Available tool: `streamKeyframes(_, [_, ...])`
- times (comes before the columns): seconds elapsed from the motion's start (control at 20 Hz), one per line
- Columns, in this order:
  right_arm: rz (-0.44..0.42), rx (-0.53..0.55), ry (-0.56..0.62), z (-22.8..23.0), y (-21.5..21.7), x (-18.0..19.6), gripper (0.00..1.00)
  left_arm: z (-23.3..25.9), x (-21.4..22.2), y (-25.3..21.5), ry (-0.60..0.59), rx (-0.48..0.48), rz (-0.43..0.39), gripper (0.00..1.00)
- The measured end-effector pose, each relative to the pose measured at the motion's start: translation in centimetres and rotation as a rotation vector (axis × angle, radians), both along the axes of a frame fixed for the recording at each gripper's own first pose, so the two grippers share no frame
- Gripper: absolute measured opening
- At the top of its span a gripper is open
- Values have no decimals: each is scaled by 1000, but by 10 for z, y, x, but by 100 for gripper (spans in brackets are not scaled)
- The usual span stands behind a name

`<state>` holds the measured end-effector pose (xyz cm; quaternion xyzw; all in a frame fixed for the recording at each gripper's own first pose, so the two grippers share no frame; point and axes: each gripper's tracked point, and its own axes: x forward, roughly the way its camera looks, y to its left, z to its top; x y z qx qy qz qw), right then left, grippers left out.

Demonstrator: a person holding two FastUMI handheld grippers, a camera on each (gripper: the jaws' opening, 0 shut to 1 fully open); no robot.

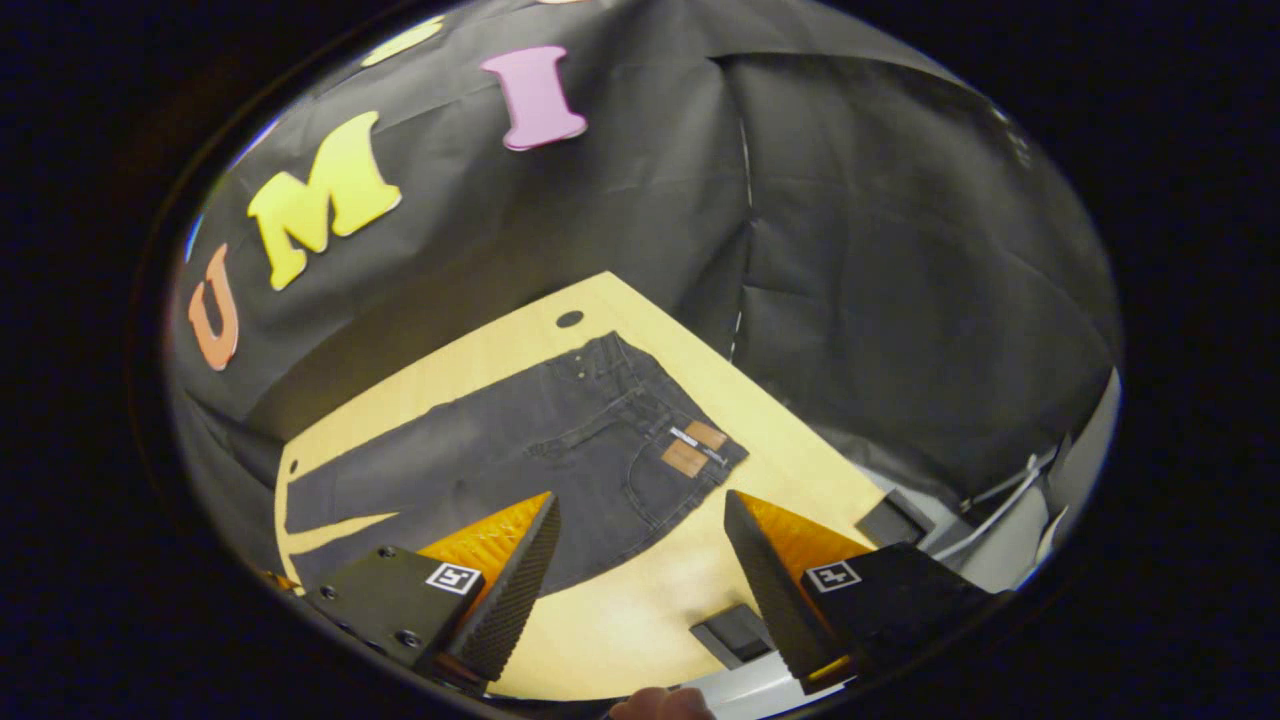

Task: Grasp the waist and the cuffs of the jeans and fold them to make the two legs overlap; first hold the waist and fold one-third of the jeans toward the cuffs, then hold the cuffs and fold the remaining one-third in the same direction to finish folding.

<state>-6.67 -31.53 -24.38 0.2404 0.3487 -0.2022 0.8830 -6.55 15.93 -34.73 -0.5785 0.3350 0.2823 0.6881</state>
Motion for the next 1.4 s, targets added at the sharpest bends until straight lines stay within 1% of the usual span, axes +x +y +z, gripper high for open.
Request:
streamKeyframes(0.05, [-8, 49, 6, -6, 1, 0, 100, 1, 5, 2, -13, -8, 17, 100])
streamKeyframes(0.1, [-12, 103, 15, -15, 4, 1, 100, 1, 13, 3, -29, -18, 36, 97])
streamKeyframes(0.2, [-20, 225, 34, -34, 13, 4, 98, 3, 24, 5, -65, -38, 68, 96])
streamKeyframes(0.25, [-40, 286, 44, -43, 16, 6, 94, 3, 31, 5, -77, -44, 75, 96])
streamKeyframes(0.3, [-65, 344, 60, -52, 21, 9, 98, 3, 36, 5, -83, -46, 76, 95])
streamKeyframes(0.4, [-130, 439, 101, -73, 21, 12, 98, 4, 47, 0, -94, -49, 66, 94])
streamKeyframes(0.5, [-197, 502, 142, -93, 19, 15, 98, 5, 54, -5, -99, -60, 57, 92])
streamKeyframes(0.65, [-266, 554, 191, -116, 16, 23, 99, 2, 66, -9, -100, -71, 59, 89])
streamKeyframes(0.7, [-284, 557, 200, -120, 16, 26, 98, 2, 68, -10, -99, -76, 62, 85])
streamKeyframes(0.75, [-293, 553, 213, -123, 14, 31, 99, 1, 70, -10, -94, -79, 63, 96])
streamKeyframes(0.8, [-292, 541, 209, -124, 13, 40, 98, 0, 70, -10, -89, -83, 62, 80])
streamKeyframes(0.85, [-283, 520, 217, -125, 12, 46, 98, 0, 71, -11, -89, -88, 59, 91])
streamKeyframes(0.9, [-273, 500, 225, -125, 12, 53, 98, 0, 73, -12, -91, -92, 53, 76])
streamKeyframes(0.95, [-268, 479, 240, -124, 13, 60, 92, 1, 75, -14, -90, -94, 45, 75])
streamKeyframes(1.0, [-269, 458, 257, -126, 14, 66, 98, 0, 77, -14, -87, -95, 39, 73])
streamKeyframes(1.05, [-277, 433, 280, -127, 13, 70, 98, -1, 79, -15, -80, -98, 32, 84])
streamKeyframes(1.1, [-289, 403, 316, -130, 14, 70, 92, -3, 80, -18, -74, -103, 20, 70])
streamKeyframes(1.15, [-312, 376, 348, -132, 14, 69, 92, -5, 79, -21, -60, -108, 5, 68])
streamKeyframes(1.2, [-325, 342, 386, -135, 14, 71, 96, -7, 81, -24, -49, -114, -6, 65])
streamKeyframes(1.25, [-342, 297, 431, -140, 12, 66, 96, -8, 82, -24, -40, -112, -14, 62])
streamKeyframes(1.3, [-357, 263, 462, -140, 9, 64, 86, -10, 83, -26, -34, -114, -24, 57])
streamKeyframes(1.35, [-368, 241, 484, -143, 8, 63, 76, -12, 83, -27, -27, -116, -27, 46])
streamKeyframes(1.4, [-368, 236, 490, -142, 8, 65, 65, -14, 81, -28, -11, -117, -25, 39])
